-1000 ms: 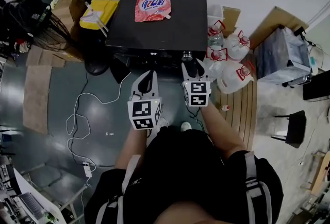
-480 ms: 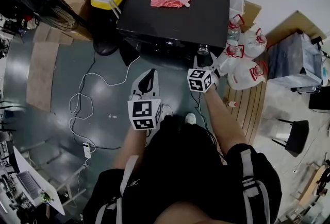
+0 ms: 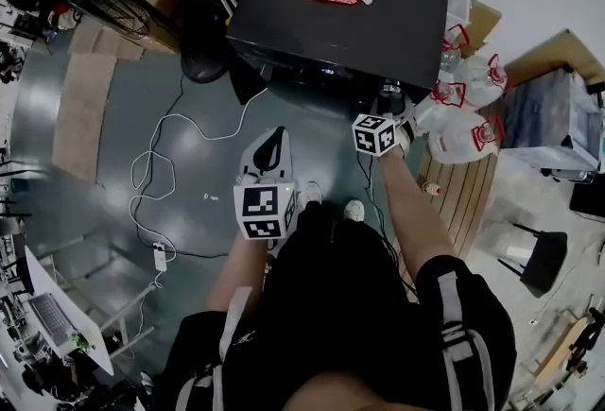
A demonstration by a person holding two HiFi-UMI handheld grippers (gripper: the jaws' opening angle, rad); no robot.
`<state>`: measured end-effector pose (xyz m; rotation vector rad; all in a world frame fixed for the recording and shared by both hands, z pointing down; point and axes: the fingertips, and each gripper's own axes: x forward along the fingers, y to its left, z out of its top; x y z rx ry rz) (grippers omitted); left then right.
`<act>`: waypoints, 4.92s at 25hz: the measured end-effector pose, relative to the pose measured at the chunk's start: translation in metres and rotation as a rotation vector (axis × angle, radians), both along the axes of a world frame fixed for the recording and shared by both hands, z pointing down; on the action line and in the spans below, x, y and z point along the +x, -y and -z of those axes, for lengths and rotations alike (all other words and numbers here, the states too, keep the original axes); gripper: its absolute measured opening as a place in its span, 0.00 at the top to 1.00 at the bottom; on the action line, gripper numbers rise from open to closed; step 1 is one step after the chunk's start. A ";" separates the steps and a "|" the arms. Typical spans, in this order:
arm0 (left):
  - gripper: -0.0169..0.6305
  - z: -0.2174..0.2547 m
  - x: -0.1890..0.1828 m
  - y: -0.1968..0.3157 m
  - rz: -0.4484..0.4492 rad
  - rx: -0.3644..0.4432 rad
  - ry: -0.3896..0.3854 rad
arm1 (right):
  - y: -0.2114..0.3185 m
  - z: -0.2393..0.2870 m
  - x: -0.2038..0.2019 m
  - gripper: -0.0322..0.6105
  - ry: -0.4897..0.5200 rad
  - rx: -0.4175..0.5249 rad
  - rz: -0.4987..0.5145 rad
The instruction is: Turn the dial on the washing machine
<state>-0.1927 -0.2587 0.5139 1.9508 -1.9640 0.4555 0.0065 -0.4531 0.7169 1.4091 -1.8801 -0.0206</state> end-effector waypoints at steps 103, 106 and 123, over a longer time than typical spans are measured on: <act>0.98 0.062 0.044 0.019 -0.082 0.203 -0.056 | -0.050 0.216 0.029 0.81 0.793 0.260 0.113; 0.98 0.071 0.055 0.028 -0.127 0.228 -0.060 | -0.070 0.260 0.033 0.92 0.743 0.364 0.134; 0.98 0.096 0.087 0.036 -0.234 0.283 -0.058 | -0.108 0.300 0.038 0.94 0.717 0.400 0.127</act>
